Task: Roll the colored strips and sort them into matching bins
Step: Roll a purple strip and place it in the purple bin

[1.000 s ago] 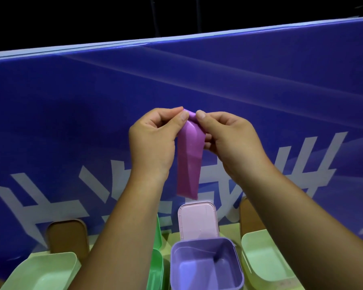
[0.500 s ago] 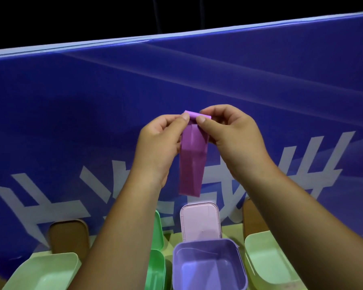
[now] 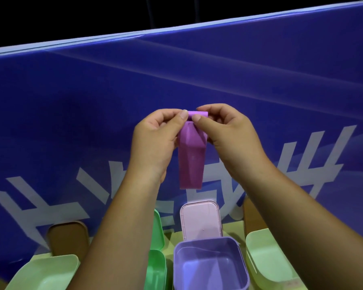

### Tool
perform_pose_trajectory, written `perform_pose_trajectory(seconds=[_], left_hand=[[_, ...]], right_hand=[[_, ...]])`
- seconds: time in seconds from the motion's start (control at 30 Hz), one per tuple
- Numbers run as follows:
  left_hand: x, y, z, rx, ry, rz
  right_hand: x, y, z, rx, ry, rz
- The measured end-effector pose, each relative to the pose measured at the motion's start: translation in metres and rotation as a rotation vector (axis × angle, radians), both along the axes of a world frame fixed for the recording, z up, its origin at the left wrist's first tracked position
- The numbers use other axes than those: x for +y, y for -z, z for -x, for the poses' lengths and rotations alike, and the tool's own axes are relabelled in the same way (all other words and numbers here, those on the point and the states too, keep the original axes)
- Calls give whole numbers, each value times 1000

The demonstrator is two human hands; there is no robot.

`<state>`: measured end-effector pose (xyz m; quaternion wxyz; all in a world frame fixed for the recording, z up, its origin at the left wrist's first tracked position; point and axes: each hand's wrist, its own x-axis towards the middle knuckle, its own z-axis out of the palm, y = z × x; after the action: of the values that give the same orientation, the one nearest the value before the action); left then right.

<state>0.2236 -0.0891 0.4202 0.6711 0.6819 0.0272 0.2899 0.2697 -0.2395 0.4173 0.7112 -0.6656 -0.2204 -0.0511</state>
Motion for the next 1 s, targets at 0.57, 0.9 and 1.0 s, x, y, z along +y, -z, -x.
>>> perform_pose_trajectory(seconds=[0.57, 0.9, 1.0], left_hand=[[3, 2, -3, -11, -1, -128], [8, 3, -1, 34, -16, -174], [10, 2, 1, 48, -6, -183]], right_hand=[[5, -6, -11, 23, 6, -60], [8, -5, -11, 2, 37, 24], [9, -6, -9, -1, 50, 40]])
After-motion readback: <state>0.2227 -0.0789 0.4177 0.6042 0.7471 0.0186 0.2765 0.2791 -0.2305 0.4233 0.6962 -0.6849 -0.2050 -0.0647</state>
